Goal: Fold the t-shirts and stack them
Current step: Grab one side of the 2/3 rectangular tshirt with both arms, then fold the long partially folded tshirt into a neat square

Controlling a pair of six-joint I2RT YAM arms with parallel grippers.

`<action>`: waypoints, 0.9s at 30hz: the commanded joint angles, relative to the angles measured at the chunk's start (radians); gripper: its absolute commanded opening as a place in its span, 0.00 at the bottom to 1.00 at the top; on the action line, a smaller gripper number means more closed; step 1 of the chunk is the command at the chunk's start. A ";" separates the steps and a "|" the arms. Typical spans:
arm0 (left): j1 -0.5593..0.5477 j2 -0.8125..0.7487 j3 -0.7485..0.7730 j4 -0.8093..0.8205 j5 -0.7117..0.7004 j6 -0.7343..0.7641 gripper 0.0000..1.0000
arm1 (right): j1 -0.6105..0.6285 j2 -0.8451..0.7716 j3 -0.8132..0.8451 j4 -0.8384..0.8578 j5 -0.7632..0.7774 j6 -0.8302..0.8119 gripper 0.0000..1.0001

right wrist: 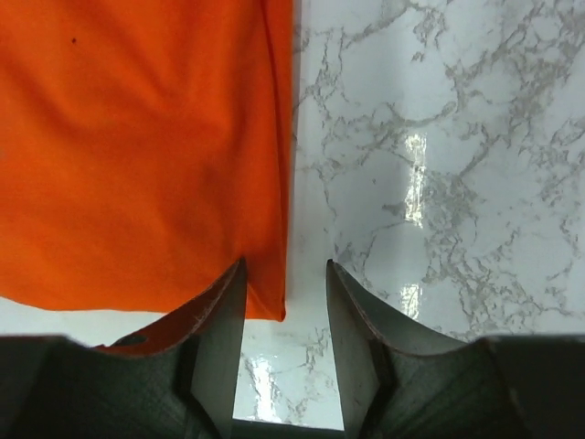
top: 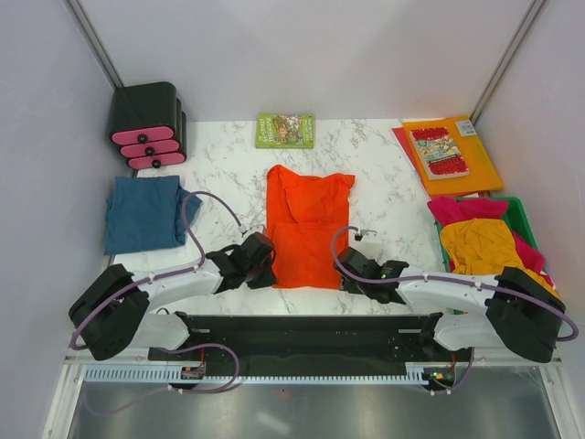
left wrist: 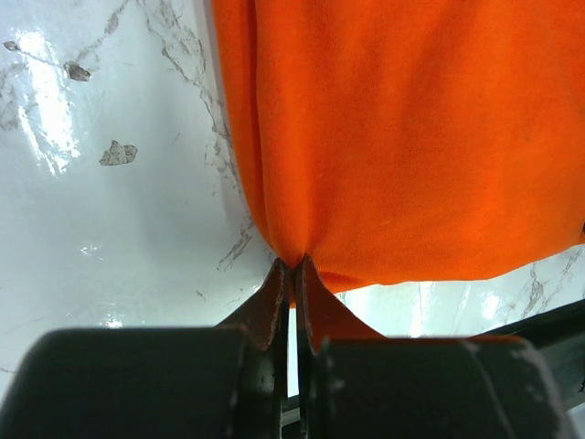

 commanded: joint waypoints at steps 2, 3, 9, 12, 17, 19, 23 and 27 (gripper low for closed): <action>-0.010 0.025 -0.007 -0.054 0.007 0.030 0.02 | 0.005 0.054 -0.055 0.029 -0.051 0.050 0.36; -0.010 0.027 -0.007 -0.055 0.009 0.030 0.02 | 0.007 0.057 -0.058 0.032 -0.057 0.052 0.29; -0.011 0.006 -0.014 -0.061 0.015 0.033 0.02 | 0.013 0.060 -0.096 0.005 -0.100 0.101 0.00; -0.014 -0.037 -0.023 -0.081 0.014 0.031 0.02 | 0.037 -0.004 -0.115 -0.025 -0.079 0.147 0.00; -0.071 -0.163 -0.069 -0.129 0.000 -0.026 0.02 | 0.124 -0.131 -0.118 -0.147 -0.041 0.223 0.00; -0.103 -0.218 -0.091 -0.161 -0.002 -0.062 0.02 | 0.172 -0.153 -0.118 -0.186 -0.024 0.253 0.00; -0.160 -0.298 -0.117 -0.210 -0.005 -0.116 0.02 | 0.250 -0.161 -0.095 -0.226 0.002 0.309 0.00; -0.210 -0.373 -0.080 -0.276 -0.046 -0.125 0.02 | 0.313 -0.150 0.006 -0.326 0.100 0.310 0.00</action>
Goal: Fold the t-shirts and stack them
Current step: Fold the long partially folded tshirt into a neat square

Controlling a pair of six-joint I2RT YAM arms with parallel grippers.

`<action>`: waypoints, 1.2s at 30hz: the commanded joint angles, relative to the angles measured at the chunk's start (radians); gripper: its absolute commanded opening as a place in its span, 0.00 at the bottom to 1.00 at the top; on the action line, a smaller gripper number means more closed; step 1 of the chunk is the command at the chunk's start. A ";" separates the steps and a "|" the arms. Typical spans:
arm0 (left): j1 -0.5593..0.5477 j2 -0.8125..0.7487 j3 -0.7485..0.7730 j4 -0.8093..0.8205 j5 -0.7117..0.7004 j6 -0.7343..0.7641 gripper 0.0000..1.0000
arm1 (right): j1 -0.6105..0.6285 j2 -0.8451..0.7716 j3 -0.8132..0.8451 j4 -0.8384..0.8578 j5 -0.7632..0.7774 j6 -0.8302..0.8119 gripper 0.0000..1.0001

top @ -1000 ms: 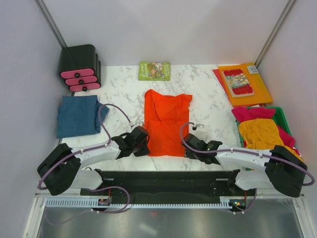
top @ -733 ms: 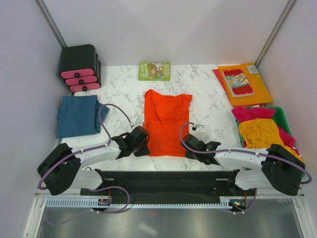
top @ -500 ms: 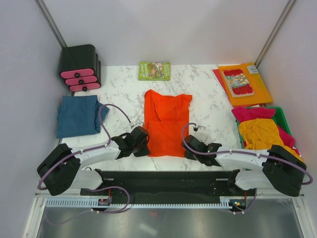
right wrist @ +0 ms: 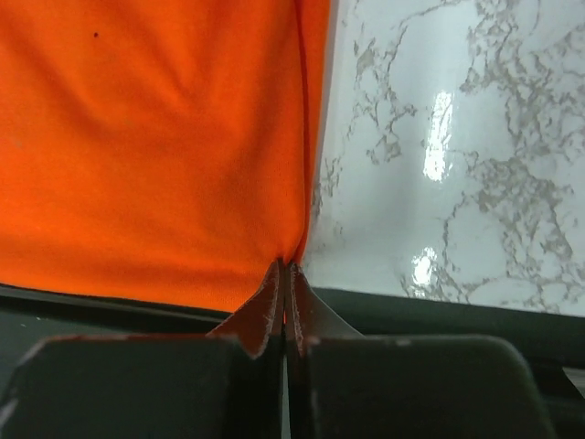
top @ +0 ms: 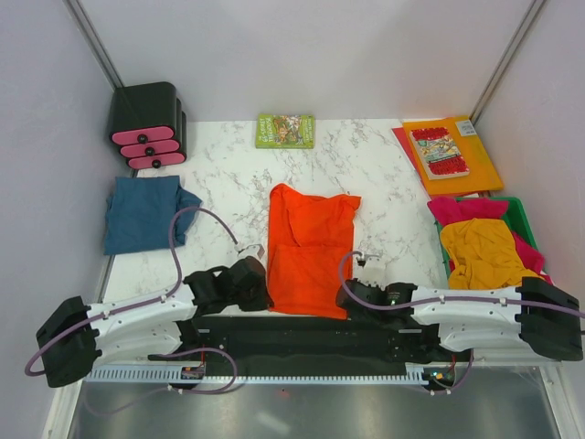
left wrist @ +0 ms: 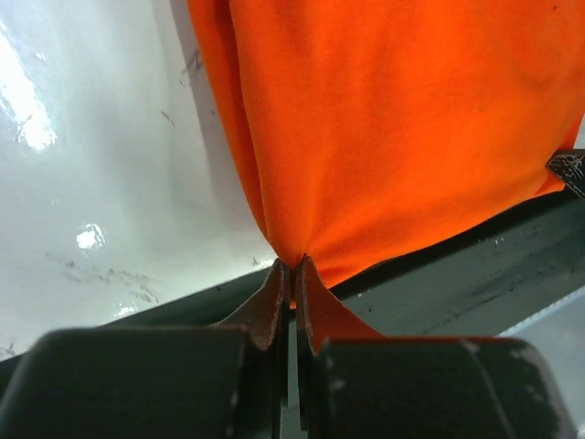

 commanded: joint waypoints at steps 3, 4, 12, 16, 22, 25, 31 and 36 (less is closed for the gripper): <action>-0.037 -0.090 0.143 -0.148 -0.111 -0.002 0.02 | 0.041 0.006 0.211 -0.245 0.217 -0.004 0.00; -0.037 -0.093 0.174 -0.160 -0.151 0.030 0.02 | 0.039 0.009 0.279 -0.257 0.251 -0.036 0.00; -0.018 0.001 0.449 -0.183 -0.309 0.195 0.02 | -0.141 0.092 0.560 -0.268 0.369 -0.264 0.00; 0.051 0.085 0.494 -0.130 -0.308 0.277 0.02 | -0.289 0.131 0.570 -0.174 0.331 -0.391 0.00; 0.229 0.218 0.521 -0.007 -0.237 0.390 0.02 | -0.490 0.247 0.577 -0.030 0.262 -0.549 0.00; 0.293 0.312 0.558 0.043 -0.211 0.444 0.02 | -0.555 0.324 0.605 0.025 0.244 -0.597 0.00; 0.356 0.517 0.719 0.080 -0.180 0.495 0.02 | -0.617 0.482 0.732 0.080 0.221 -0.650 0.00; 0.394 0.630 0.840 0.085 -0.162 0.521 0.02 | -0.673 0.589 0.839 0.111 0.184 -0.675 0.00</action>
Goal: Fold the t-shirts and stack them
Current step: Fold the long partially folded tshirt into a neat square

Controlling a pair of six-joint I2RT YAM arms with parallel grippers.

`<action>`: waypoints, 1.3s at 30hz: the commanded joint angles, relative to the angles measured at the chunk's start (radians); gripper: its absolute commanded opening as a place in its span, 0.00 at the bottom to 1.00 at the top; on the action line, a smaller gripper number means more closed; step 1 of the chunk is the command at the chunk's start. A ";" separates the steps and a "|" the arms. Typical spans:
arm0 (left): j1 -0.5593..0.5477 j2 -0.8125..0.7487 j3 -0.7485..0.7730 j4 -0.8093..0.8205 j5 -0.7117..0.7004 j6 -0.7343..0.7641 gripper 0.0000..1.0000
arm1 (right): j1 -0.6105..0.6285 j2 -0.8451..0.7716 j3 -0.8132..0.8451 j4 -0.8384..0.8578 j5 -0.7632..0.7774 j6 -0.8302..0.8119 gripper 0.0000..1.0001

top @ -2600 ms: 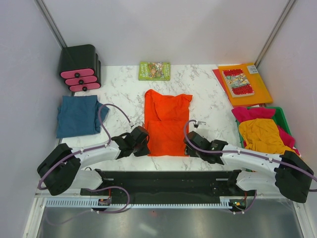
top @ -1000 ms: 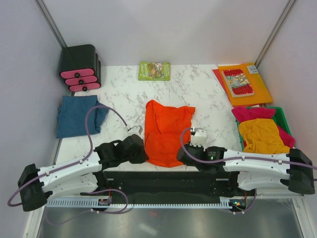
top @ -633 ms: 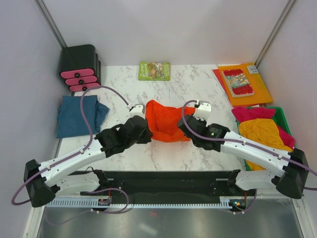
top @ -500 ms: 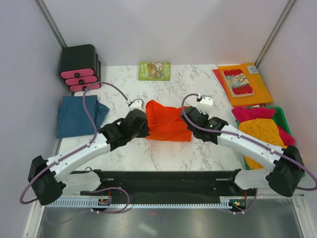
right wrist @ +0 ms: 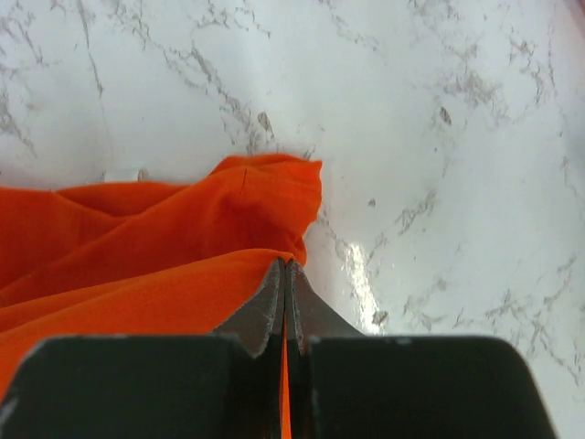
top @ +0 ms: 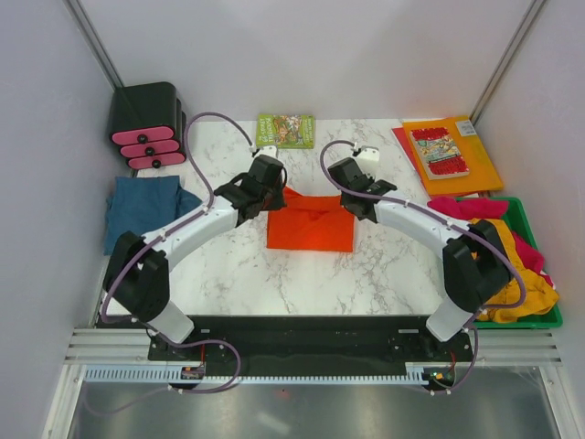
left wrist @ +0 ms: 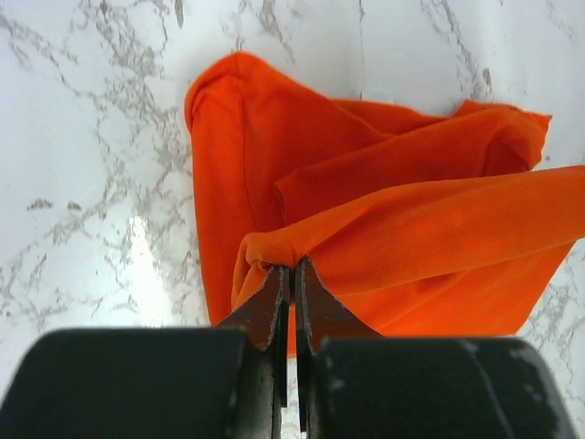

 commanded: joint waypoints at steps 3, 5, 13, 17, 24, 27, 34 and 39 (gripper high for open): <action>0.053 0.135 0.167 0.039 0.029 0.089 0.02 | -0.059 0.131 0.168 0.053 -0.018 -0.068 0.00; 0.070 0.182 0.202 0.037 0.038 0.096 0.02 | -0.075 0.164 0.196 0.056 -0.028 -0.075 0.00; 0.125 0.350 0.340 0.002 0.081 0.100 0.02 | -0.101 0.343 0.338 0.064 -0.048 -0.105 0.06; 0.126 0.338 0.368 -0.018 0.027 0.082 0.45 | -0.099 0.299 0.369 0.085 -0.067 -0.133 0.51; 0.122 0.201 0.292 0.019 0.068 0.059 0.57 | -0.061 0.159 0.242 0.116 -0.185 -0.133 0.39; 0.116 0.225 0.237 0.053 0.131 0.021 0.26 | -0.038 0.159 0.135 0.183 -0.226 -0.079 0.00; 0.111 0.331 0.262 0.065 0.222 0.014 0.04 | -0.027 0.268 0.153 0.188 -0.252 -0.055 0.00; 0.097 0.340 0.198 0.067 0.234 -0.007 0.04 | -0.029 0.305 0.130 0.171 -0.265 -0.039 0.00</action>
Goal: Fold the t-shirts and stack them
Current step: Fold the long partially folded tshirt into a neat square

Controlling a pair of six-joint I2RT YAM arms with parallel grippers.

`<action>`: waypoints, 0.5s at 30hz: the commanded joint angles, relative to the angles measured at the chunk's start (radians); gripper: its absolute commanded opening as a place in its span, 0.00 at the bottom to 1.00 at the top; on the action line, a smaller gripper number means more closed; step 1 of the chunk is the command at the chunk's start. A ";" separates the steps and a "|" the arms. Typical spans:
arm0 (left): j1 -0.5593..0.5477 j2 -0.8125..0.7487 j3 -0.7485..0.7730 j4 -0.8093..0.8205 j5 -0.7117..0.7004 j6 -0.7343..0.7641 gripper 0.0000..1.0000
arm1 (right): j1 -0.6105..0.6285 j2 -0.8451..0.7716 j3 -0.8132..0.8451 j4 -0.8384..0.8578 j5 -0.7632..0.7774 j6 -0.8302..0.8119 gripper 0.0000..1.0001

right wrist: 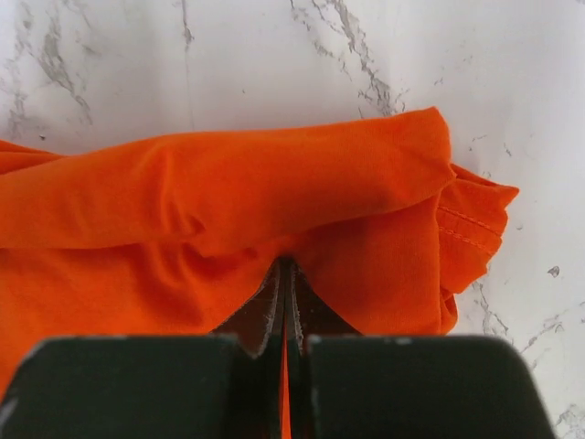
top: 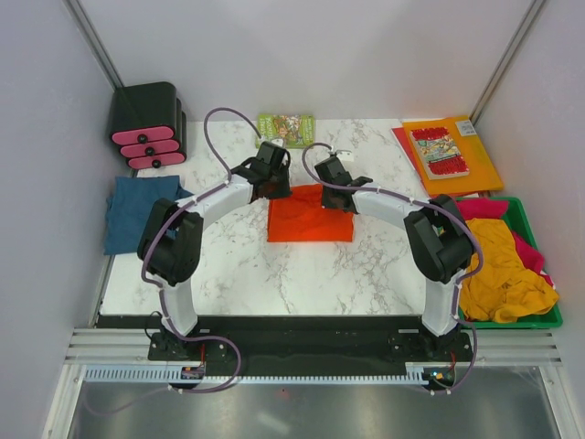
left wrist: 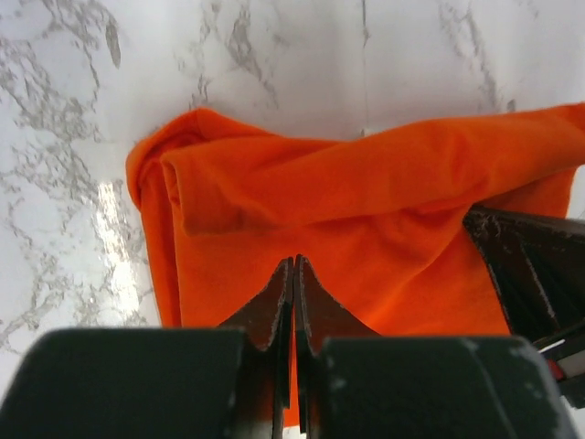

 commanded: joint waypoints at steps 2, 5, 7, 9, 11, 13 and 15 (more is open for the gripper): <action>-0.020 0.000 -0.099 0.034 0.035 -0.051 0.04 | -0.002 0.011 -0.043 0.012 -0.020 0.039 0.00; -0.040 -0.015 -0.190 0.056 0.035 -0.074 0.03 | 0.004 -0.010 -0.124 0.025 -0.022 0.047 0.00; -0.054 -0.033 -0.239 0.085 0.026 -0.089 0.03 | 0.011 -0.039 -0.192 0.038 -0.022 0.053 0.00; -0.076 -0.053 -0.297 0.096 0.015 -0.100 0.02 | 0.021 -0.067 -0.244 0.043 -0.020 0.065 0.00; -0.093 -0.064 -0.336 0.096 0.006 -0.108 0.02 | 0.034 -0.081 -0.275 0.042 -0.023 0.076 0.00; -0.104 -0.087 -0.363 0.096 0.003 -0.116 0.02 | 0.041 -0.111 -0.318 0.042 -0.023 0.090 0.00; -0.121 -0.127 -0.409 0.099 -0.003 -0.131 0.02 | 0.052 -0.144 -0.347 0.042 -0.020 0.097 0.00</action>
